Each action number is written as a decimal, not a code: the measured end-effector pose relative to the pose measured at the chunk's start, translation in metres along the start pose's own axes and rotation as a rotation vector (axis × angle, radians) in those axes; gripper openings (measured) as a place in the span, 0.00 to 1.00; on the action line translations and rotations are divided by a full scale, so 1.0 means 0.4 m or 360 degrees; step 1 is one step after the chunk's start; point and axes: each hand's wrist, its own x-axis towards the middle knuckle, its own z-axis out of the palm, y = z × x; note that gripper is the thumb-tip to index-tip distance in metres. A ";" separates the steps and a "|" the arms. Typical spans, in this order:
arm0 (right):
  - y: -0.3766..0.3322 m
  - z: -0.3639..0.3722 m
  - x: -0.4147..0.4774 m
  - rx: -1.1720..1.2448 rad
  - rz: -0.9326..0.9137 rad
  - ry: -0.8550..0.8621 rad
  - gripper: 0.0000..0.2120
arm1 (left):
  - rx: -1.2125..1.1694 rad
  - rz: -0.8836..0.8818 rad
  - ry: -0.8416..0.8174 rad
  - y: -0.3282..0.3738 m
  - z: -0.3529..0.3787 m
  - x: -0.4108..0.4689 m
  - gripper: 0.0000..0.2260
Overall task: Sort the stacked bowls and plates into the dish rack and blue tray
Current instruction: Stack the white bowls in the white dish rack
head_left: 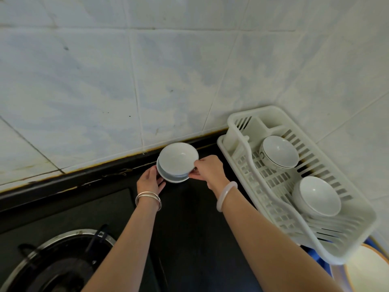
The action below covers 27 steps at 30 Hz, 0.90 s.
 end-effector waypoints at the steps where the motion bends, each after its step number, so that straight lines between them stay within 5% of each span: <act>1: 0.002 0.003 0.001 -0.0020 0.0015 0.0008 0.07 | -0.0005 -0.0006 0.0006 0.001 0.000 0.001 0.13; 4: 0.009 0.010 0.005 -0.0070 0.0043 0.0004 0.01 | -0.0005 -0.0016 0.0008 0.005 0.002 0.007 0.13; 13: 0.005 -0.001 0.013 -0.0143 0.0156 -0.0107 0.15 | 0.0082 -0.0046 -0.0056 0.028 0.001 0.010 0.13; 18: 0.001 0.000 0.005 0.0214 0.0243 -0.0356 0.23 | 0.0059 -0.0116 -0.0132 0.048 0.008 -0.004 0.12; 27: 0.020 -0.099 -0.061 0.0447 0.0080 -0.0297 0.22 | 0.0194 0.0029 -0.0284 0.060 0.048 -0.074 0.11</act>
